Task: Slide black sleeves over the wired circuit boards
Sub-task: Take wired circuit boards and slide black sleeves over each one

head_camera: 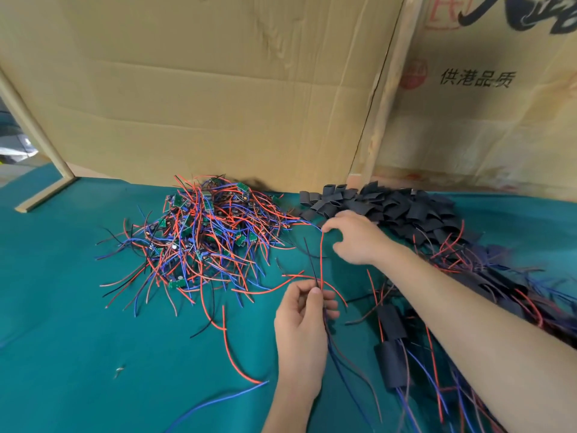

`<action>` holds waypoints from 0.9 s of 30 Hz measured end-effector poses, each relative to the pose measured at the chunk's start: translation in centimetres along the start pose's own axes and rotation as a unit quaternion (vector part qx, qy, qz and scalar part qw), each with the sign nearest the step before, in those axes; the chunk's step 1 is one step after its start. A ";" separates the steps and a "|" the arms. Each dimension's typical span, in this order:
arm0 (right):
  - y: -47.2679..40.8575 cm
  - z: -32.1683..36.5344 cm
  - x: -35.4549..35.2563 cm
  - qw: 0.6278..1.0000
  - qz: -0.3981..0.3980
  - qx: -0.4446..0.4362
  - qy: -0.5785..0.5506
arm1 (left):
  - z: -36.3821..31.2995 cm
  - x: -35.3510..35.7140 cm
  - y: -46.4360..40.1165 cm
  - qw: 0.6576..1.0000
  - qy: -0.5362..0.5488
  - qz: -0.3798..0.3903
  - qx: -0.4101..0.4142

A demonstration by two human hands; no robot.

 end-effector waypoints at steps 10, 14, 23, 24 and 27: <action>-0.7 0.2 1.1 0.999 -0.013 0.026 0.034 | 0.1 -0.1 -0.1 1.000 -0.008 -0.006 -0.009; 2.0 1.1 -2.5 0.988 -0.144 0.047 -0.041 | 0.2 -0.1 -0.2 1.000 0.011 -0.005 -0.012; 12.0 3.1 -2.9 0.933 -0.247 0.044 -0.257 | 0.8 0.0 -0.6 0.999 -0.013 0.015 -0.026; 12.0 3.4 -2.2 0.929 -0.236 0.039 -0.281 | 0.7 -0.1 -0.6 0.999 -0.029 0.012 -0.016; 12.2 3.9 -0.7 0.911 -0.247 0.029 -0.330 | 0.0 0.2 -0.2 0.995 -0.085 0.033 0.033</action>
Point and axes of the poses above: each hand's wrist, its own y-axis away from the middle knuckle, its own x-axis out of the palm, z = x × y, the point moved 7 cm from there along -y, towards the middle knuckle, and after that the axes turned 12 degrees about -x, right-handed, at the moved point
